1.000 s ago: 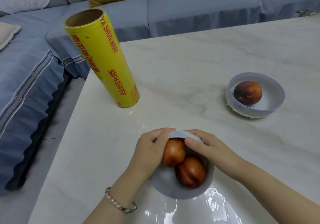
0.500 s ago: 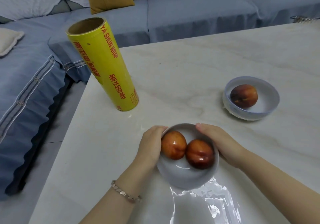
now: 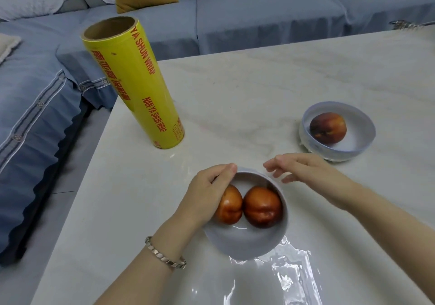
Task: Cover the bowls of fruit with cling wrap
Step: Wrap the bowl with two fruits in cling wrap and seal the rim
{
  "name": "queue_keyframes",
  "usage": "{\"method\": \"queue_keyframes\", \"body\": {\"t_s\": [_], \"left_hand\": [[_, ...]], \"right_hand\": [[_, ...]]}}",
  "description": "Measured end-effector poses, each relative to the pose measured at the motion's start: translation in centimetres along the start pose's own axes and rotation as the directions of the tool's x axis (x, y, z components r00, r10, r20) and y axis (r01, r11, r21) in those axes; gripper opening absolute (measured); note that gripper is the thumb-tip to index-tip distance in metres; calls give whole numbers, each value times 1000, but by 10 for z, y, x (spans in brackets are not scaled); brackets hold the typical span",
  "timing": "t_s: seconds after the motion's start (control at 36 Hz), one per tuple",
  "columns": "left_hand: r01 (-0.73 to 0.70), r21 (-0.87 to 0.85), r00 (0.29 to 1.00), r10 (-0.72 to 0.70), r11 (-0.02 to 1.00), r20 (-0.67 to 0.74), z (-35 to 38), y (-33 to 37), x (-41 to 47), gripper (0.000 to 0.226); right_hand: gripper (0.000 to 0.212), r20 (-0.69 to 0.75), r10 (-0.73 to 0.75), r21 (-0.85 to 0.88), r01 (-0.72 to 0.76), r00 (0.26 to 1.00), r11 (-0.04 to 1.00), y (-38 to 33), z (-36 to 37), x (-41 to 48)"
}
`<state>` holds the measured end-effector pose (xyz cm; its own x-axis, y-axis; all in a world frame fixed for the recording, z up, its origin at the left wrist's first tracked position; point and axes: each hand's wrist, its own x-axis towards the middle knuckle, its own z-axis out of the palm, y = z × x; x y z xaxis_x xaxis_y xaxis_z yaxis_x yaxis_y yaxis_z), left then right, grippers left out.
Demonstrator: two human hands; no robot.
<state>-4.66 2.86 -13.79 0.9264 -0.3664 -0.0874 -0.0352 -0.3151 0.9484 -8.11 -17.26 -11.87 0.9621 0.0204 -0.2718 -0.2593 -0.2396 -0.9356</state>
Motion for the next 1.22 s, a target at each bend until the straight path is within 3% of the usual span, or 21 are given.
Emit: {"method": "queue_keyframes", "body": {"t_s": [0.06,0.22,0.36,0.47,0.61,0.83,0.92,1.03,1.11,1.22], "left_hand": [[-8,-18,1000,7,1000,-30,-1,-1,-2,56],[47,-49,996,-51,998,-75,1,-3,-7,22],[34,-42,997,-36,999,-63,1,-1,-10,19],[3,-1,999,-3,1000,-47,2,1,-10,19],[-2,25,999,3,1000,-39,2,2,-10,17],[-9,30,999,11,999,-41,2,3,-10,20],[-18,51,1000,20,999,-21,3,4,-9,22],[-42,63,999,41,997,13,5,8,-6,21],[-57,53,998,56,997,9,5,8,-6,23],[-39,65,999,40,997,-16,3,2,-3,29]], "right_hand": [[21,42,25,-102,-20,999,995,-6,-4,1],[7,161,57,-219,-20,985,976,-23,-1,9],[12,273,216,-305,-128,938,944,-37,-4,12],[25,287,202,-443,-57,936,895,-44,-3,9],[22,264,149,-564,27,953,825,-50,0,1],[25,221,147,-405,-46,964,913,-44,0,2],[27,228,280,-264,-217,933,940,-40,0,9],[36,235,464,-204,-423,854,883,-45,1,18],[31,255,469,-169,-439,845,882,-47,2,21],[22,174,365,31,-376,915,926,-39,14,23]]}}
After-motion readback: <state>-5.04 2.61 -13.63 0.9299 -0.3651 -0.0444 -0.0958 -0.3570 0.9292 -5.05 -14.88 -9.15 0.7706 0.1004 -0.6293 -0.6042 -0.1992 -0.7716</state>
